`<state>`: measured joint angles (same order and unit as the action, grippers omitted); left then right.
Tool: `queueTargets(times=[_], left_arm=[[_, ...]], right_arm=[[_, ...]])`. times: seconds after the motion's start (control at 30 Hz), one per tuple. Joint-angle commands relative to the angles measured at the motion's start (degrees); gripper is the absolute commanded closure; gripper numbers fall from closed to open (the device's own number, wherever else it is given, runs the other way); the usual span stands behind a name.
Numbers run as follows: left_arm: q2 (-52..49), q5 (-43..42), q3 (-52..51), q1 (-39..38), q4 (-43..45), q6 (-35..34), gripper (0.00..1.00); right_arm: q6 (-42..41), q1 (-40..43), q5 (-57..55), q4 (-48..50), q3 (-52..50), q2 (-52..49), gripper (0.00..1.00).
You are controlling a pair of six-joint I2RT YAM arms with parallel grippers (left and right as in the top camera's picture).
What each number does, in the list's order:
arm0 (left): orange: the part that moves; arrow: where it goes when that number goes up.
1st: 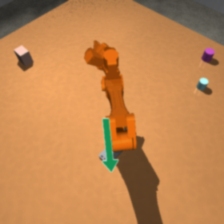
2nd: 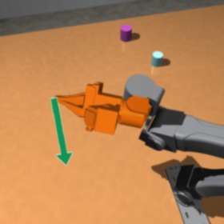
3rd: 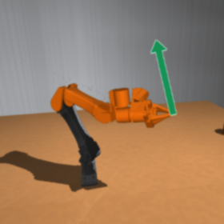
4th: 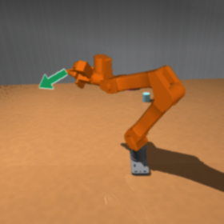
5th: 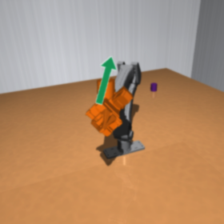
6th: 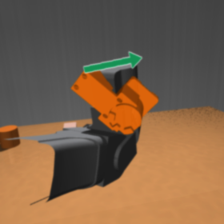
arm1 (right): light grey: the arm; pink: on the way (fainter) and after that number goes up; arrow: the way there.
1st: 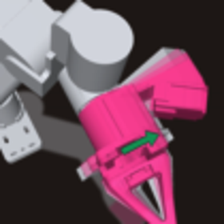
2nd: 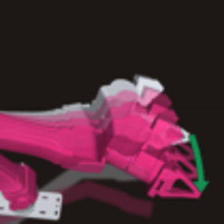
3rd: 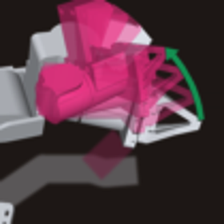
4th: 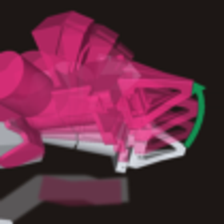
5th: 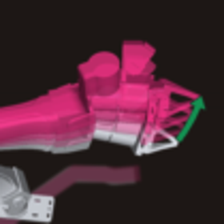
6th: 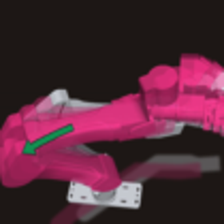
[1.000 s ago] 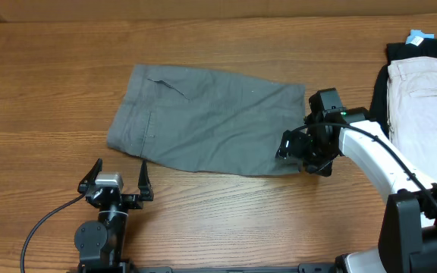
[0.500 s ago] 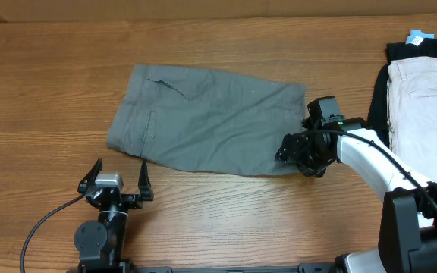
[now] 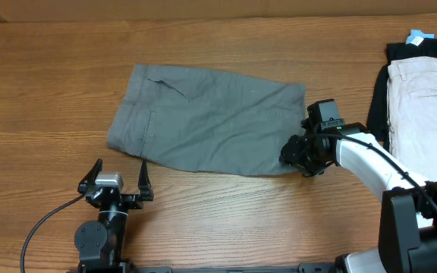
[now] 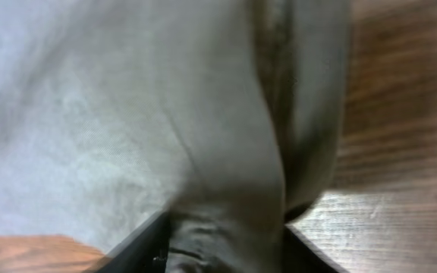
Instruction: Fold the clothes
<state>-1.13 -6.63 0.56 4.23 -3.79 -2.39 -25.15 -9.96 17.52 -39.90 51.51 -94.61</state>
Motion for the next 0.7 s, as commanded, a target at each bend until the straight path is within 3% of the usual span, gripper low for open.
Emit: queueTargets(times=[0.0, 0.1, 0.3, 0.67], left_arm=[[0.0, -0.4, -0.3, -0.2, 0.0, 1.1, 0.00], [0.0, -0.4, -0.3, -0.2, 0.0, 1.1, 0.00], [0.0, -0.4, -0.3, -0.2, 0.0, 1.1, 0.00], [0.0, -0.4, -0.3, -0.2, 0.0, 1.1, 0.00]], right_arm=[[-0.5, 0.0, 0.2, 0.6, -0.3, 0.0, 0.75], [-0.6, 0.0, 0.1, 0.9, -0.3, 0.0, 0.96], [-0.4, 0.1, -3.4, -1.0, 0.8, 0.0, 0.96], [-0.4, 0.4, -21.2, -32.0, 18.1, 0.5, 0.96]])
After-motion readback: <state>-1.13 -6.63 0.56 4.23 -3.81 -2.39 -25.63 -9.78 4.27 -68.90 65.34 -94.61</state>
